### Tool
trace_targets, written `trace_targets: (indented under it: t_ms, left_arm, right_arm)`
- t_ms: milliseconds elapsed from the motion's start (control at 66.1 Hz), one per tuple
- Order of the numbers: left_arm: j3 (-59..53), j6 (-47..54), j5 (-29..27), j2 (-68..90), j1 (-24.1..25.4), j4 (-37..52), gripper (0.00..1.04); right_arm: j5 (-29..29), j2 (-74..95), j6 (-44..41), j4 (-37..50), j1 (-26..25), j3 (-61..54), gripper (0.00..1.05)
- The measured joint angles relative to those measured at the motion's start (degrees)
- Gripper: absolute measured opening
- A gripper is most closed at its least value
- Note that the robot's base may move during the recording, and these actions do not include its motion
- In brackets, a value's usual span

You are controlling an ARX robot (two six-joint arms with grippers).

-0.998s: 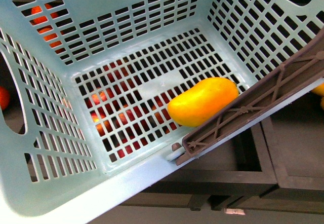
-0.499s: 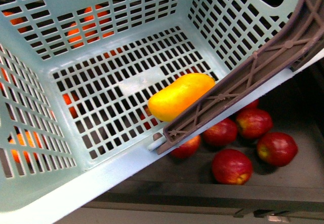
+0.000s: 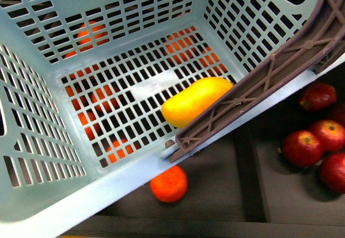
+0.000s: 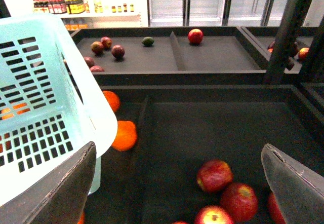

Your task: Pick mango and avocado into basket

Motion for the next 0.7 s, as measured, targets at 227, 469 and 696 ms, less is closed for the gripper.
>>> trace_targets:
  t_ms: [227, 469, 696]
  left_arm:
    - [0.0, 0.0, 0.0, 0.0, 0.0, 0.0, 0.13]
    - [0.0, 0.1, -0.2, 0.0, 0.0, 0.0, 0.13]
    - [0.0, 0.0, -0.1, 0.0, 0.0, 0.0, 0.13]
  right_arm:
    - [0.0, 0.0, 0.0, 0.0, 0.0, 0.0, 0.96]
    - [-0.1, 0.0, 0.0, 0.0, 0.0, 0.0, 0.96]
    - [0.1, 0.0, 0.0, 0.0, 0.0, 0.0, 0.96]
